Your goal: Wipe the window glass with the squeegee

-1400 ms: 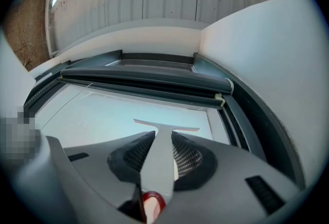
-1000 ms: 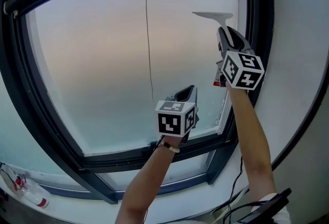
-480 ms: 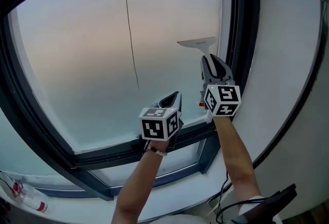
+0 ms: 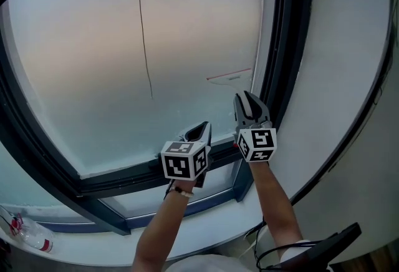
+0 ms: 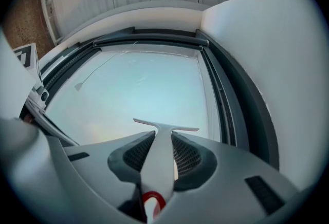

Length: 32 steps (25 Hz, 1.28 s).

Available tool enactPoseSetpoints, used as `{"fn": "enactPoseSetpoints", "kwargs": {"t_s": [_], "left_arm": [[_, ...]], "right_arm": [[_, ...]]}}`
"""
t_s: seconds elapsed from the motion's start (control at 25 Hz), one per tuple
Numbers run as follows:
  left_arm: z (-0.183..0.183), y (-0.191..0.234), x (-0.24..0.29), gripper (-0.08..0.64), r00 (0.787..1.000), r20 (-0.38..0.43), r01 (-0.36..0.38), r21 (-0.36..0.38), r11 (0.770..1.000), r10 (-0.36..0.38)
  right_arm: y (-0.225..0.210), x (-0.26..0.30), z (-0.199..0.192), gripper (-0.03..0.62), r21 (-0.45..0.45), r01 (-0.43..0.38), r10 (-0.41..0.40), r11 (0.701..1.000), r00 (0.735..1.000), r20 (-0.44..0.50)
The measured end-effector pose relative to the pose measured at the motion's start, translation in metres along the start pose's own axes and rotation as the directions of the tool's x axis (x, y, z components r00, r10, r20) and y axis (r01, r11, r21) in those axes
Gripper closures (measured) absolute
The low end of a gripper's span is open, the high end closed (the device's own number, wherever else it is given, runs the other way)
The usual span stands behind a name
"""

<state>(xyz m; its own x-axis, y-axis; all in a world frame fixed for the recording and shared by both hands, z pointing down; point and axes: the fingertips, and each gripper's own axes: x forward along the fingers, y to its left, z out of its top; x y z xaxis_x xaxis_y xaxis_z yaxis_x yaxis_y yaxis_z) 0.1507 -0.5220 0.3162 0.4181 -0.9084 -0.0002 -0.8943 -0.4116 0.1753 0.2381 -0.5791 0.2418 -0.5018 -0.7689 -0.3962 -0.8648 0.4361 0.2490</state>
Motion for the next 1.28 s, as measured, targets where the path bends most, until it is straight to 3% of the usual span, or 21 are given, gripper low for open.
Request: {"fn": "enactPoseSetpoints", "kwargs": {"t_s": [0.36, 0.76, 1.04, 1.28], "left_arm": [[-0.072, -0.010, -0.004, 0.561, 0.996, -0.095, -0.008, -0.056, 0.998, 0.002], [-0.143, -0.005, -0.007, 0.561, 0.976, -0.216, -0.051, -0.114, 0.992, 0.026], [-0.169, -0.003, -0.007, 0.561, 0.965, -0.262, -0.068, -0.129, 0.989, 0.032], [-0.178, -0.004, -0.007, 0.561, 0.960, -0.279, -0.070, -0.141, 0.988, 0.028]], "right_arm": [[0.021, -0.046, -0.091, 0.502, 0.008, -0.005, 0.006, 1.000, 0.989, -0.150], [0.045, -0.089, -0.185, 0.503, 0.021, -0.034, 0.039, 0.999, 0.948, -0.316], [0.050, -0.104, -0.223, 0.502, 0.055, -0.056, 0.072, 0.997, 0.924, -0.376], [0.052, -0.108, -0.227, 0.502, 0.042, -0.063, 0.074, 0.997, 0.919, -0.388]]}}
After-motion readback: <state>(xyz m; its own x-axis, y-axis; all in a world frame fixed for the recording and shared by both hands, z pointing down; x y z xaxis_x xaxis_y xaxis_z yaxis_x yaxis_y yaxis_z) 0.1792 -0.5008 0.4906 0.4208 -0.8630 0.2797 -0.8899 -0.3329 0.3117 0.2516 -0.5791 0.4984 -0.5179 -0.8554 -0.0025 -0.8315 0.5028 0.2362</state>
